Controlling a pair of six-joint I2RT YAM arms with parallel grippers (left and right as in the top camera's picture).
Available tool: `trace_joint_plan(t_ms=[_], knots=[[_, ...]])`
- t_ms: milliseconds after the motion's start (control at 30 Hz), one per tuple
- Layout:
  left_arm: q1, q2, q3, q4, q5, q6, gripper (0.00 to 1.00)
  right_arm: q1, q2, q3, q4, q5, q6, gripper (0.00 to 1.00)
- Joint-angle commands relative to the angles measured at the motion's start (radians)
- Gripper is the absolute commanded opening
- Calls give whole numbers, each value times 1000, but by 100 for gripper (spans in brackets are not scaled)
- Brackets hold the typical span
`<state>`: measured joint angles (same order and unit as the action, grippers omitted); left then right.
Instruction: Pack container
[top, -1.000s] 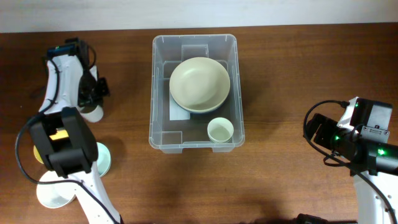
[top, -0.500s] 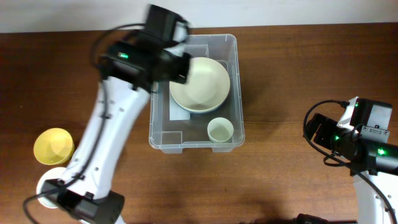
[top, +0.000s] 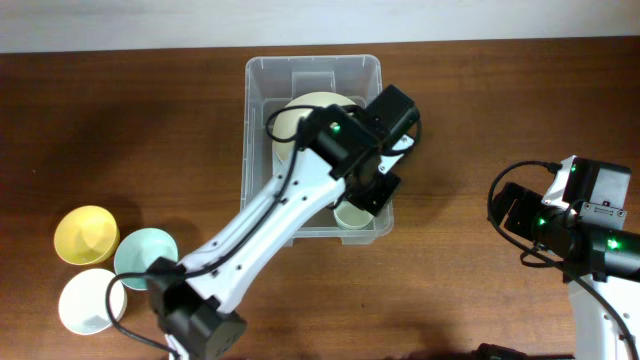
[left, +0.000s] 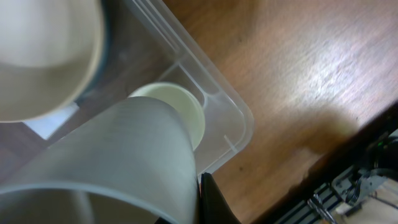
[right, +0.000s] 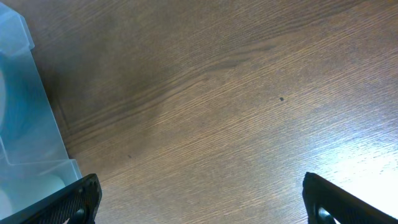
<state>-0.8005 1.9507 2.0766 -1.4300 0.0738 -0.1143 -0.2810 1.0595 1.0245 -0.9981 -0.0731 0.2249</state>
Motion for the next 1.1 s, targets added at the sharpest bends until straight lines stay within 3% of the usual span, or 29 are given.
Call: trace_joint_plan(t_ms=[0, 167, 200, 233, 267, 300, 400, 500, 533, 733, 867, 967, 1067], knots=[[-10, 53, -5, -20, 51, 2, 1, -8, -3, -3, 0, 2, -6, 99], [-10, 69, -8, -23, 65, 2, 1, -8, -3, -3, 0, 2, -6, 99], [-10, 69, -8, -23, 65, 2, 8, -8, -3, -3, 0, 2, -6, 99], [-10, 69, -8, -23, 65, 2, 52, -8, -3, -3, 0, 2, -6, 99], [-10, 69, -8, -23, 64, 2, 84, -8, -3, -3, 0, 2, -7, 99], [-10, 69, -8, -23, 60, 3, 99, -8, -3, -3, 0, 2, -7, 99], [13, 60, -5, -24, -66, -8, 99, -8, -3, -3, 0, 2, -7, 99], [89, -14, 6, -20, -315, -117, 99, -8, -3, -3, 0, 2, -7, 99], [118, -42, 7, -13, -333, -129, 99, -8, -3, -3, 0, 2, -7, 99], [434, -205, 3, -7, -331, -242, 99, -8, -3, -3, 0, 2, -7, 99], [653, -224, -23, -72, -328, -355, 99, -8, -3, -3, 0, 2, -7, 99], [804, -226, -151, -73, -267, -375, 99, -8, -3, -3, 1, 2, -7, 99], [851, -227, -276, -38, -232, -374, 100, -8, -3, -3, 2, 2, -6, 99]])
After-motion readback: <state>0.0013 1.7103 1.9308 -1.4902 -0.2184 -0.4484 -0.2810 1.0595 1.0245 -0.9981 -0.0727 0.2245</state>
